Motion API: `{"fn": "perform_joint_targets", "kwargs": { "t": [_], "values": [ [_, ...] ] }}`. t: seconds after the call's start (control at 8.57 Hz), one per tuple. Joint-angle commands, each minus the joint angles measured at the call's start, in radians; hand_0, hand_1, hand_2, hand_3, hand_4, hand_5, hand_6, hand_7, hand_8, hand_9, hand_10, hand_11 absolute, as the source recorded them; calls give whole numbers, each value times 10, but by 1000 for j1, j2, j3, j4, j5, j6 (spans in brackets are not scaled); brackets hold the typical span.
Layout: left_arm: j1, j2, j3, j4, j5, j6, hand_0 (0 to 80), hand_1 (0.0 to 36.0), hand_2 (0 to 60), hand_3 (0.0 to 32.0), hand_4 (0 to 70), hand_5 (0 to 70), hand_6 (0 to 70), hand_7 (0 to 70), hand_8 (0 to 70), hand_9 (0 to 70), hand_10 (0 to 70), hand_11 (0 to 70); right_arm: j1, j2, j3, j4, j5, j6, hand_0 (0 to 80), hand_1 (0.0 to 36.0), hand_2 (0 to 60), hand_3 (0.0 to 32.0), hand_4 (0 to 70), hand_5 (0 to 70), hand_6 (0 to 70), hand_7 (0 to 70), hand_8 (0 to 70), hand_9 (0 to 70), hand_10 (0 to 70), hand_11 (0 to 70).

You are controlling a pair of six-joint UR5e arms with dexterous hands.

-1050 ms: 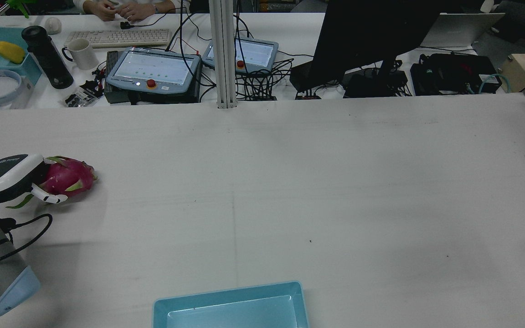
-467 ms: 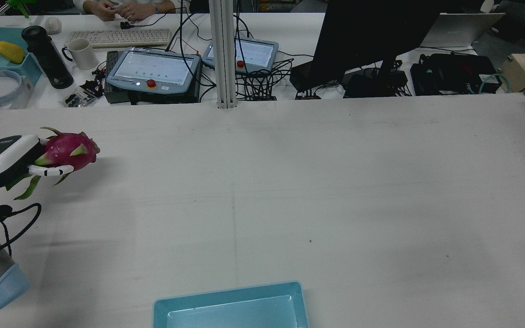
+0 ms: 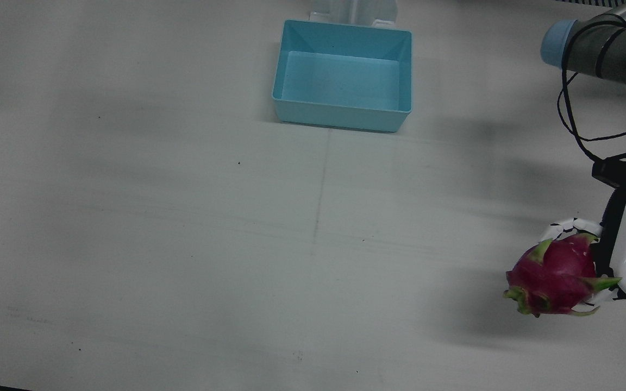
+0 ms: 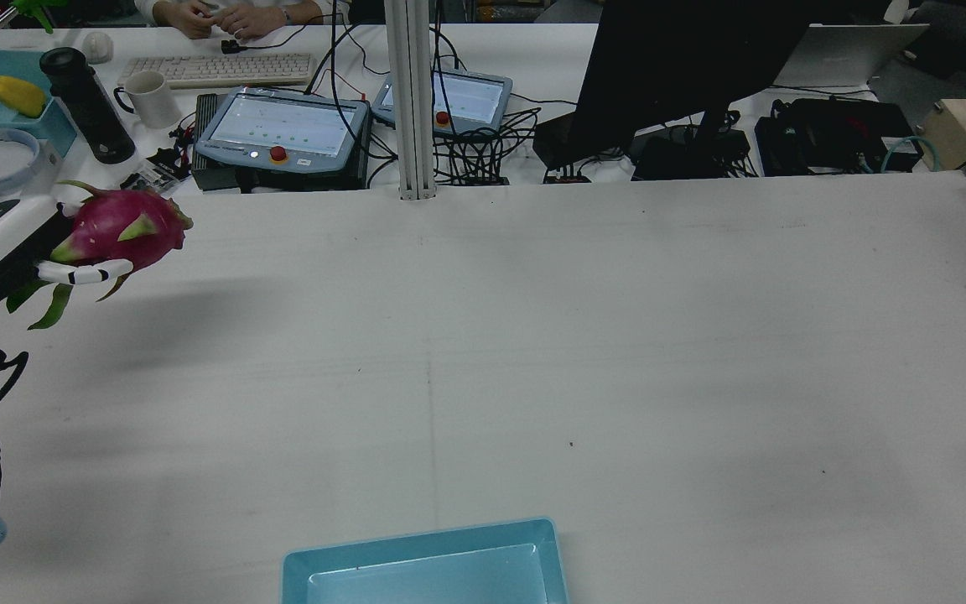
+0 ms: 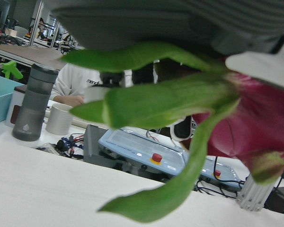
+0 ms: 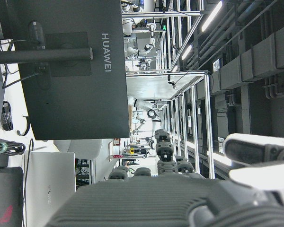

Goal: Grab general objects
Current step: 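Lift the dragon fruit off the table with the left hand, then carry the dragon fruit toward the light-blue tray and lower it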

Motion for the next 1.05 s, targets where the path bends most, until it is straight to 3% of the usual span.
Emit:
{"fn": "perform_joint_targets", "kwargs": {
  "t": [0.0, 0.23, 0.35, 0.47, 0.7, 0.93],
  "values": [
    [0, -2, -58, -191, 141, 0, 32, 35, 600, 0, 286, 700, 621, 628, 671, 700, 700, 700, 0, 0, 0, 0, 0, -2, 0, 0, 0, 0, 0, 0, 0, 0, 0, 0, 0, 0],
    [18, -7, -65, -250, 175, 3, 40, 33, 600, 0, 299, 700, 648, 647, 680, 700, 700, 700, 0, 0, 1, 0, 0, 0, 0, 0, 0, 0, 0, 0, 0, 0, 0, 0, 0, 0],
    [19, -7, -58, -305, 259, 12, 45, 35, 600, 0, 307, 700, 667, 661, 692, 700, 700, 700, 0, 0, 1, 0, 0, 0, 0, 0, 0, 0, 0, 0, 0, 0, 0, 0, 0, 0],
    [56, -7, -58, -338, 295, 14, 55, 35, 600, 0, 316, 700, 688, 679, 700, 700, 700, 700, 0, 0, 1, 0, 0, 0, 0, 0, 0, 0, 0, 0, 0, 0, 0, 0, 0, 0],
    [240, -7, -61, -347, 298, 99, 47, 42, 600, 0, 333, 700, 700, 700, 700, 700, 700, 700, 0, 0, 1, 0, 0, 0, 0, 0, 0, 0, 0, 0, 0, 0, 0, 0, 0, 0],
    [330, -8, -58, -347, 291, 141, 77, 52, 600, 0, 334, 700, 700, 700, 700, 700, 700, 700, 1, 0, 0, 0, 0, 0, 0, 0, 0, 0, 0, 0, 0, 0, 0, 0, 0, 0]
  ]
}}
